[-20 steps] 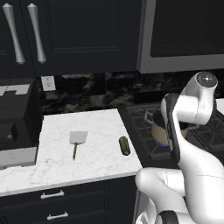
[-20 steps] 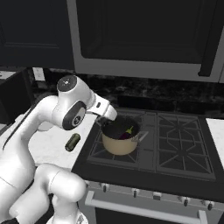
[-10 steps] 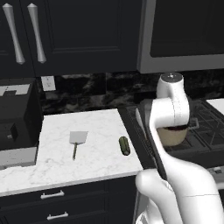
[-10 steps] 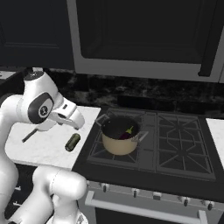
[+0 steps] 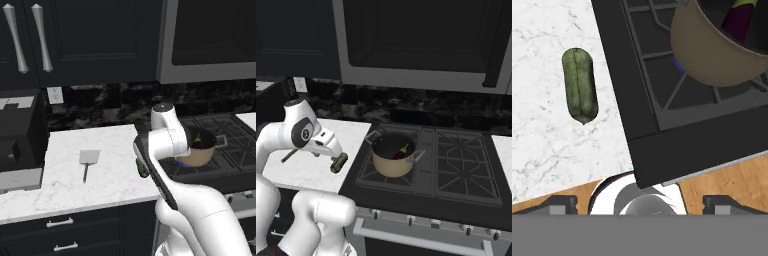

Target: Put the eggplant and cucumber in the pot. Retrieve the spatula and lightly stir the vegetables in the pot.

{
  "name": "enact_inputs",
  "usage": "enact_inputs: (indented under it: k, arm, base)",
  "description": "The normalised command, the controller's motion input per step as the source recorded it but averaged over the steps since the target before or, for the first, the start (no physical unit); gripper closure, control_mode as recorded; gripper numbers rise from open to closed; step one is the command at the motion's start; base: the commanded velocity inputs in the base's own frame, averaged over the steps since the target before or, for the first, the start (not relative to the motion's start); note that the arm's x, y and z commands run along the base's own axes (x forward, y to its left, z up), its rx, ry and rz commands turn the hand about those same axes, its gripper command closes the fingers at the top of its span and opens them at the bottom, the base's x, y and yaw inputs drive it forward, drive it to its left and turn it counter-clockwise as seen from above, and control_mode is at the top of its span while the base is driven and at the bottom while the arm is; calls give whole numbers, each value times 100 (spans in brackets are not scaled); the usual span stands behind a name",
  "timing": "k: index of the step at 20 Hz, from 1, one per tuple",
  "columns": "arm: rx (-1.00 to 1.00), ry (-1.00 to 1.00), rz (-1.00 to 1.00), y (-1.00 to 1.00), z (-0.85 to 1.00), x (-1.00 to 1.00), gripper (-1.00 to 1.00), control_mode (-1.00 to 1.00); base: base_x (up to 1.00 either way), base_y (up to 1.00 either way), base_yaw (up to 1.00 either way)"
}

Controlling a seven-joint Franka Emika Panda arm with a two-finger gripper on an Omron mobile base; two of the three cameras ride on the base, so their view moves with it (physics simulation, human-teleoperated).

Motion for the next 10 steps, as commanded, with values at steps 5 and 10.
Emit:
enact_inputs:
  k: [5,10]
  arm:
    - [0,14,0,0,-30,82,-100,-100]
    - [0,11,0,9,-49,61,-100,-100]
  base:
    - [0,0,0]
    - [0,0,0]
